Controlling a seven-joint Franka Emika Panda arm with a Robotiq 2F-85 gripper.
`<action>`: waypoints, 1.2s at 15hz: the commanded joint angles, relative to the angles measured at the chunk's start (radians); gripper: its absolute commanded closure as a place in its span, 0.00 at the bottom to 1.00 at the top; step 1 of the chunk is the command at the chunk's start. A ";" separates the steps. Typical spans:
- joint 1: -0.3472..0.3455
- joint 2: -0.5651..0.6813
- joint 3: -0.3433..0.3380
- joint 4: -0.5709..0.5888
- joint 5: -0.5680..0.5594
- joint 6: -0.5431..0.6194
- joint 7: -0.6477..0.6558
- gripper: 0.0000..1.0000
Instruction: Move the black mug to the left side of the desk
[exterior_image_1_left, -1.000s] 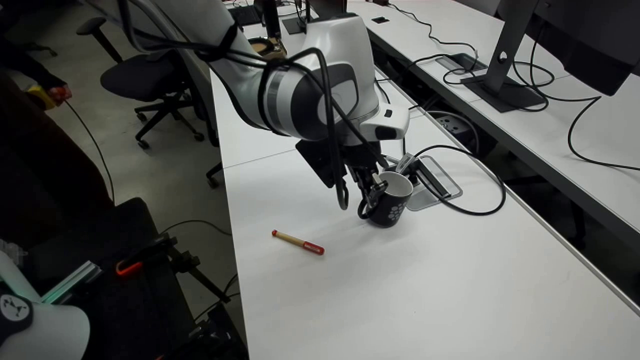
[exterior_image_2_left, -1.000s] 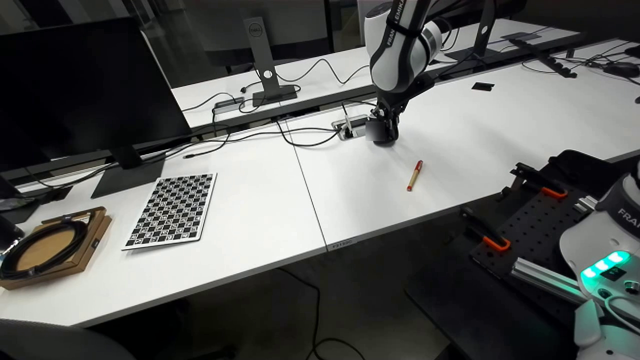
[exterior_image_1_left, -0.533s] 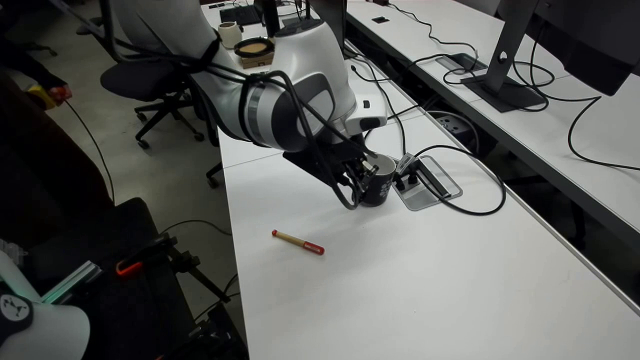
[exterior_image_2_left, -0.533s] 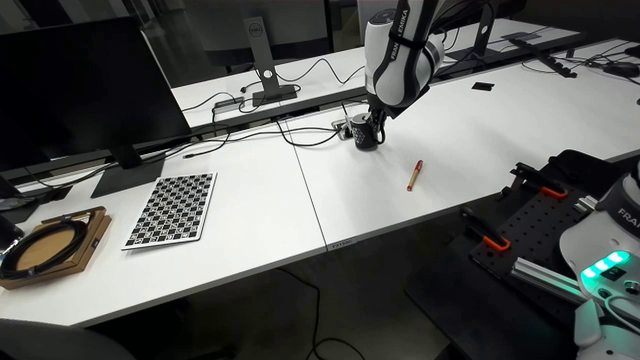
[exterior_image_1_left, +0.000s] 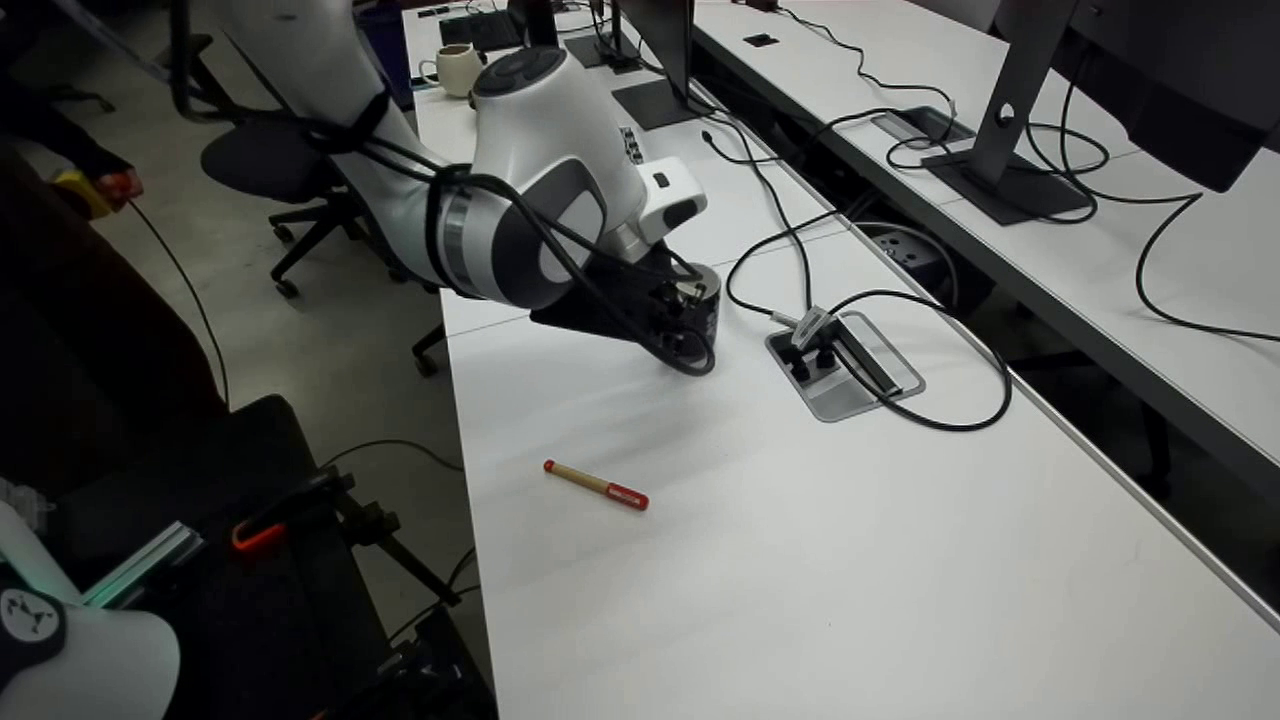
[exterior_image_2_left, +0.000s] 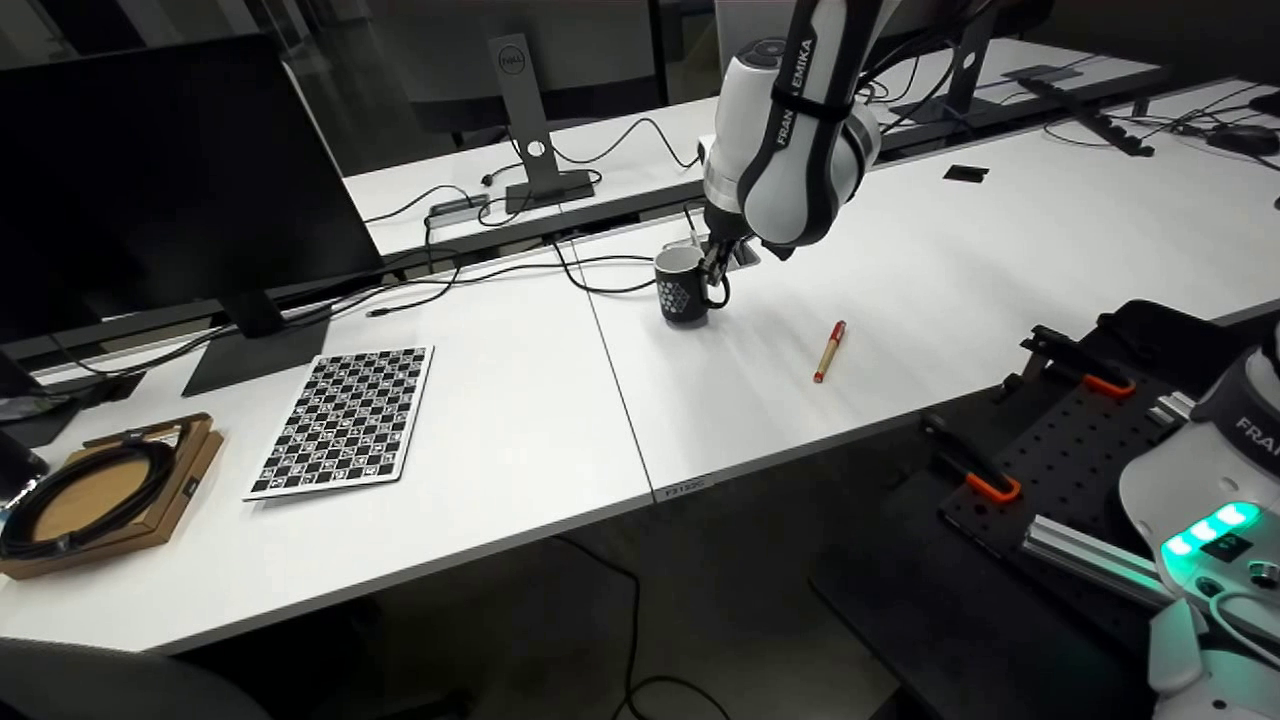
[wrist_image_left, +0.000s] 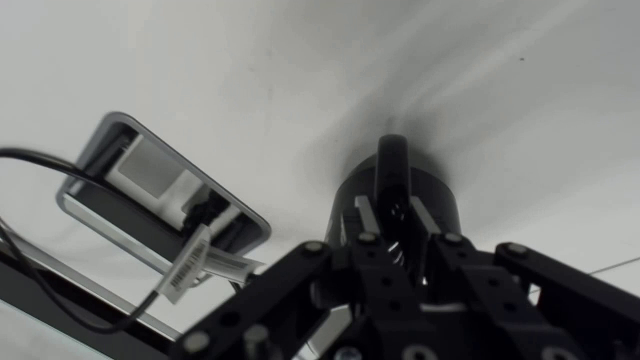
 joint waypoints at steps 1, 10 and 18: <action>-0.023 -0.048 0.066 -0.037 0.009 0.028 -0.077 0.96; -0.044 0.025 0.092 0.014 0.041 -0.026 -0.075 0.96; -0.032 0.039 0.078 0.025 0.039 -0.030 -0.077 0.96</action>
